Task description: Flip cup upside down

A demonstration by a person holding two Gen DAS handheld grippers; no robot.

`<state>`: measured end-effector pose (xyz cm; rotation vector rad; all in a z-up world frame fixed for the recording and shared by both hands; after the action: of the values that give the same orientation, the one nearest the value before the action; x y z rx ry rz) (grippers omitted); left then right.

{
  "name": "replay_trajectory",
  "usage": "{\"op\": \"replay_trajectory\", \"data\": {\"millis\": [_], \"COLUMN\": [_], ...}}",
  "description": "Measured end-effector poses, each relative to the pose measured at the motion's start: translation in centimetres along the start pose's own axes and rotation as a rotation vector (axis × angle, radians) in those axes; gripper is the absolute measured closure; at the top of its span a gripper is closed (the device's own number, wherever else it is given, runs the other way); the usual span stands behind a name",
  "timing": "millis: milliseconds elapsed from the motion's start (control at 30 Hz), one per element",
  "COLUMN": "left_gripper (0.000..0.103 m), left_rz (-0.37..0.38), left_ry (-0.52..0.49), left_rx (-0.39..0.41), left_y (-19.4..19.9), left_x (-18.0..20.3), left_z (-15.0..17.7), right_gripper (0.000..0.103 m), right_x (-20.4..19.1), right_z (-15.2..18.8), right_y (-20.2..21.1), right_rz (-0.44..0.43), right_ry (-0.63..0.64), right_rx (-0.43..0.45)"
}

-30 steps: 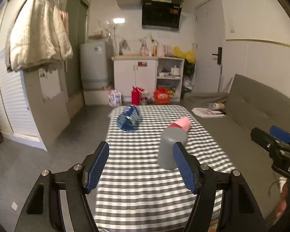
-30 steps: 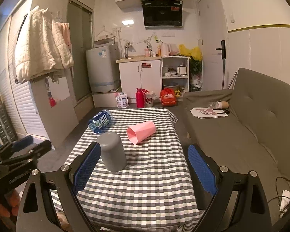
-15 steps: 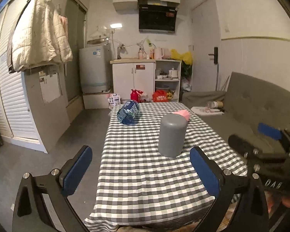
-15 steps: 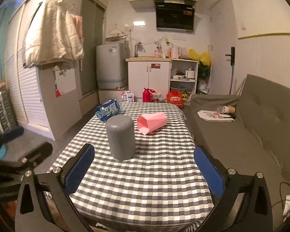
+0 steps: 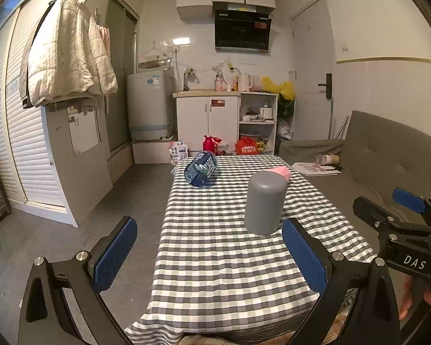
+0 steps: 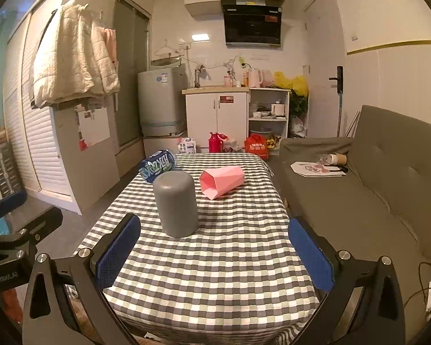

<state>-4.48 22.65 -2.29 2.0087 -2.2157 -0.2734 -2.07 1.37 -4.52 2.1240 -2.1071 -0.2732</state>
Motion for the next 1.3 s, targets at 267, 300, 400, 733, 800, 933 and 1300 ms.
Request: {"op": "replay_trajectory", "data": {"millis": [267, 300, 400, 733, 800, 933, 1300], "left_gripper": [0.000, 0.000, 0.000, 0.000, 0.000, 0.000, 0.000], "left_rz": [-0.012, -0.012, -0.011, -0.023, -0.021, -0.026, -0.036], "left_ry": [0.009, 0.011, 0.009, 0.012, 0.006, -0.004, -0.017], "left_rx": [-0.010, -0.012, -0.012, -0.013, -0.010, -0.006, -0.001], "left_y": [-0.19, -0.23, -0.22, -0.25, -0.20, -0.09, 0.04], "left_x": [-0.21, -0.26, -0.31, -0.66, -0.51, -0.33, -0.03], "left_z": [0.09, 0.08, 0.09, 0.13, 0.15, 0.15, 0.15], "right_gripper": [0.000, 0.000, 0.000, 0.000, 0.000, 0.000, 0.000], "right_x": [0.03, 0.05, -0.08, -0.17, -0.22, -0.30, -0.49], "right_z": [-0.03, -0.02, 0.03, -0.09, -0.09, -0.08, 0.05], "right_y": [0.06, 0.10, 0.10, 0.20, 0.16, 0.23, 0.23], "right_rz": [0.002, 0.000, 0.001, -0.003, -0.001, 0.000, 0.001], "right_ry": [-0.003, -0.004, -0.004, 0.010, 0.010, 0.014, 0.013], "right_rx": [0.001, 0.003, 0.003, -0.001, -0.002, -0.001, -0.001]}}
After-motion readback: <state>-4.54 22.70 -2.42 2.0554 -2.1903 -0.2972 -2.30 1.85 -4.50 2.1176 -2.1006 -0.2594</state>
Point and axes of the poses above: each gripper's, at about its wrist camera, not at the fingertips, and y roughly against the way its jaws point, x to its right, z to its underside, the point moved 2 cm from there along -y, roughly the way its jaws point, and after that the axes turned 10 degrees about x, right-handed, at the moved point
